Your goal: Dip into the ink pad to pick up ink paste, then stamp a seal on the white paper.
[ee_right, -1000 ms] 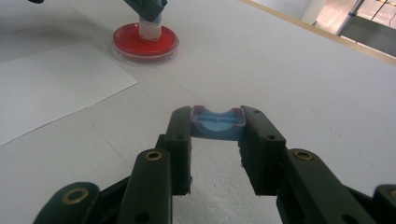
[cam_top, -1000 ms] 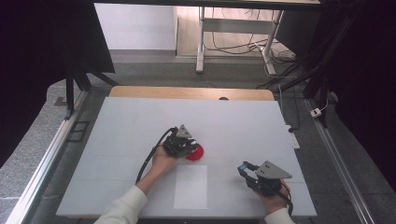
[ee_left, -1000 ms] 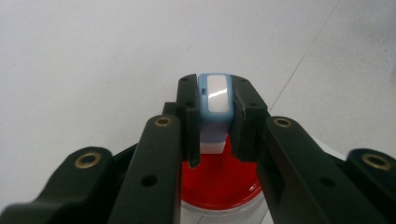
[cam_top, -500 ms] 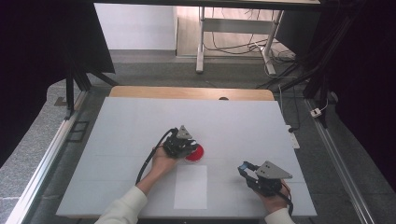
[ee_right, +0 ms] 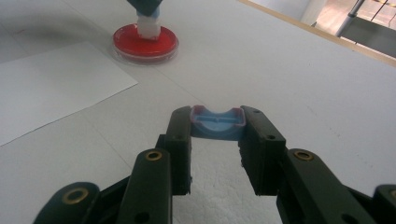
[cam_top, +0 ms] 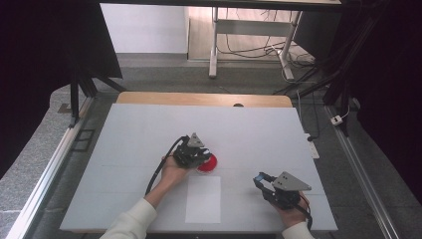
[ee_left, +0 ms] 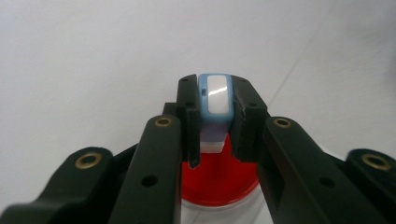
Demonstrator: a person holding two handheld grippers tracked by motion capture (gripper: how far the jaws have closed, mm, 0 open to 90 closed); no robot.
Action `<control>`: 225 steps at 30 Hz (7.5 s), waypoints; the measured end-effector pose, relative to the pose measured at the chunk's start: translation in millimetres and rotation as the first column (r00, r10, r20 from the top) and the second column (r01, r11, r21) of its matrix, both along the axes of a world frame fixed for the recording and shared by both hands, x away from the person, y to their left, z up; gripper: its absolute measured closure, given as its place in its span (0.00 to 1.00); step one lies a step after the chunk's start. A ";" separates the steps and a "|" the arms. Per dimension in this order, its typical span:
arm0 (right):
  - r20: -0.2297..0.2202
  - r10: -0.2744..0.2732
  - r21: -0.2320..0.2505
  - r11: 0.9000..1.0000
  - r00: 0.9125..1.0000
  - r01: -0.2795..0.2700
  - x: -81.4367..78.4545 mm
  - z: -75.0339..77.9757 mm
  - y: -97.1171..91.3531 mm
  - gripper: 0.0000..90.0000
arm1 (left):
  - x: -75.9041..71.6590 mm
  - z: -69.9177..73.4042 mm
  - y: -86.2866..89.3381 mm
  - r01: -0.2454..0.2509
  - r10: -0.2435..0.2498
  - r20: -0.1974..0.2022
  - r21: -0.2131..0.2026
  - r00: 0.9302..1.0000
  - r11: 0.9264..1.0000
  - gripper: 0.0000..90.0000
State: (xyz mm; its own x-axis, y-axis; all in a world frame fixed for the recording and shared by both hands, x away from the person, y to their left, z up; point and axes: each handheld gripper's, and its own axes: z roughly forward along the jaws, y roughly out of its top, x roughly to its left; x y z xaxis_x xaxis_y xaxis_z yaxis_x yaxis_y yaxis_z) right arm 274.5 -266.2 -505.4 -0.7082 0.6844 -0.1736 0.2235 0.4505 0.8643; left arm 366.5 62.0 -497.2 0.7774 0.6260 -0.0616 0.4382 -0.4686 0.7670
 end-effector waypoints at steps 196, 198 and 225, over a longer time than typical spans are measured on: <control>0.004 0.000 -0.010 1.000 1.000 0.001 0.0 -0.5 2.0 0.72 | -83.7 37.5 35.2 0.191 -0.190 0.024 -0.100 0.982 0.977 0.84; 0.004 -0.001 -0.008 1.000 1.000 0.001 0.0 -0.6 1.8 0.72 | -84.3 37.2 35.1 0.192 -0.191 0.023 -0.100 0.981 0.976 0.84; 0.003 -0.002 -0.012 1.000 1.000 0.002 0.3 -0.9 2.0 0.72 | -96.2 14.1 22.0 0.224 -0.223 0.025 -0.050 0.974 0.973 0.84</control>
State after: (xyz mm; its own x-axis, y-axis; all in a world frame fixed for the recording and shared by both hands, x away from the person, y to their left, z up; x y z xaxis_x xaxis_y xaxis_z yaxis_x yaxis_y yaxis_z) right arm 274.8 -264.2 -506.3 -0.7062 0.6837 -0.1840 0.2216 0.4602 0.8597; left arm 270.3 84.0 -483.2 0.8986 0.4325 -0.0740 0.3123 -0.5119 0.8003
